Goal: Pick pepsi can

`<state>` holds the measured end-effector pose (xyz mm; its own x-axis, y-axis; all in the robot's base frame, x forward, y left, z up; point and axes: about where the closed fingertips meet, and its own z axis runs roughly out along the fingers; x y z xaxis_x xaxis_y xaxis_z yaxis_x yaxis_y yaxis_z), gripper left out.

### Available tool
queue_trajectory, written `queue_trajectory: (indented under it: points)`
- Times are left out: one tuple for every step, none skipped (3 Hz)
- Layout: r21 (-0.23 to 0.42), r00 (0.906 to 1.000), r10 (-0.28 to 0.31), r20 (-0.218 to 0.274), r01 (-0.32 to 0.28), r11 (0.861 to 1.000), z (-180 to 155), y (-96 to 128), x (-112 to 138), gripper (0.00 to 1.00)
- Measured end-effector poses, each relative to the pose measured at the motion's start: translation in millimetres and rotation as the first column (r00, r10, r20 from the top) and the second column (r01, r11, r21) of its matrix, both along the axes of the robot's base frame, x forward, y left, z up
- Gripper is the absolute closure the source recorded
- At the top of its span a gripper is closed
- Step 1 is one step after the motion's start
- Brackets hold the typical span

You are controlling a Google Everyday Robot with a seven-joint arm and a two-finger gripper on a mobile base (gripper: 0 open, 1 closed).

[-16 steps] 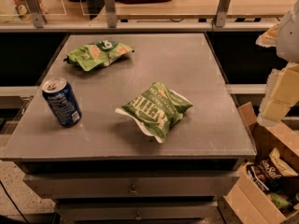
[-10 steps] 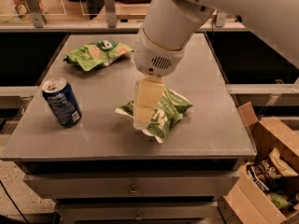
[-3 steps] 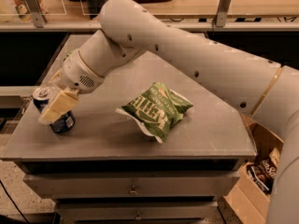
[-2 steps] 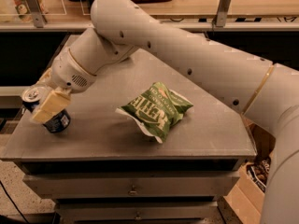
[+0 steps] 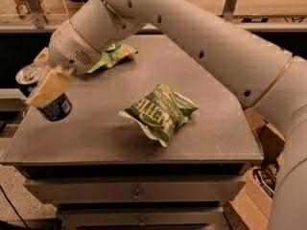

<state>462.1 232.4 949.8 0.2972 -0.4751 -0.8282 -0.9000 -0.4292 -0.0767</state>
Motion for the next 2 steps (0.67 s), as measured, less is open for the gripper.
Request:
queue_trajectory:
  points:
    - [0.041,0.9993,0.035,0.014,-0.035,0.999,40.1,-13.8,2.0,1.0]
    - [0.048,0.999,0.039,0.021,-0.04,0.998,46.5,-14.2,1.6,1.0]
